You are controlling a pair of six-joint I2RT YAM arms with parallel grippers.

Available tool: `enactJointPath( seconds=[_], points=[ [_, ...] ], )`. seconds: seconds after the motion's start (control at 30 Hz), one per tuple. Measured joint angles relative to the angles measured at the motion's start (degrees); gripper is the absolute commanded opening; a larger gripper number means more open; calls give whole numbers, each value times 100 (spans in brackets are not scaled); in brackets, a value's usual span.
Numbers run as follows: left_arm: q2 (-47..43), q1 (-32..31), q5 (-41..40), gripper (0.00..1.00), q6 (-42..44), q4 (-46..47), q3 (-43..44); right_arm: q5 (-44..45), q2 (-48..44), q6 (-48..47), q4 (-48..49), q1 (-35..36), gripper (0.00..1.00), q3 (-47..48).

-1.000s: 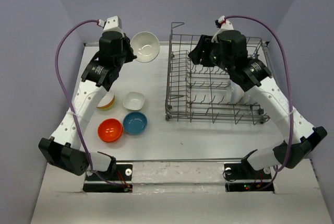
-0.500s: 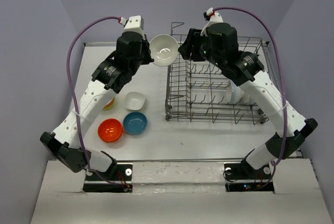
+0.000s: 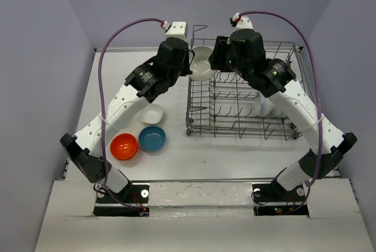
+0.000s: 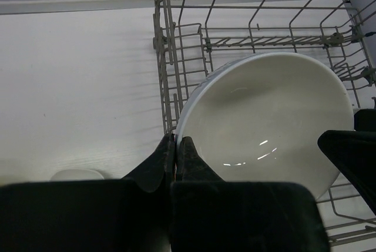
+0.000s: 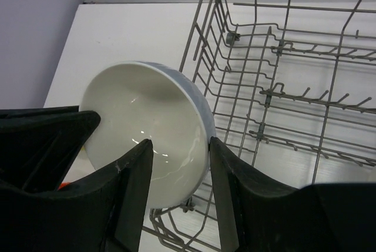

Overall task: Load the bowls into the dish rack
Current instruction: Pass from the left arm to the right

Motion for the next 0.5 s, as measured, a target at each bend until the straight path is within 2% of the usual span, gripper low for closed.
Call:
enactJointPath(
  seconds=[0.37,0.5],
  points=[
    [216,-334,-306,0,31,-138,466,763,-85,-111,-221,52,48,-70],
    [289,-374,-354,0,35,-186,472,977,-136,-175,-234,68,38,-164]
  ],
)
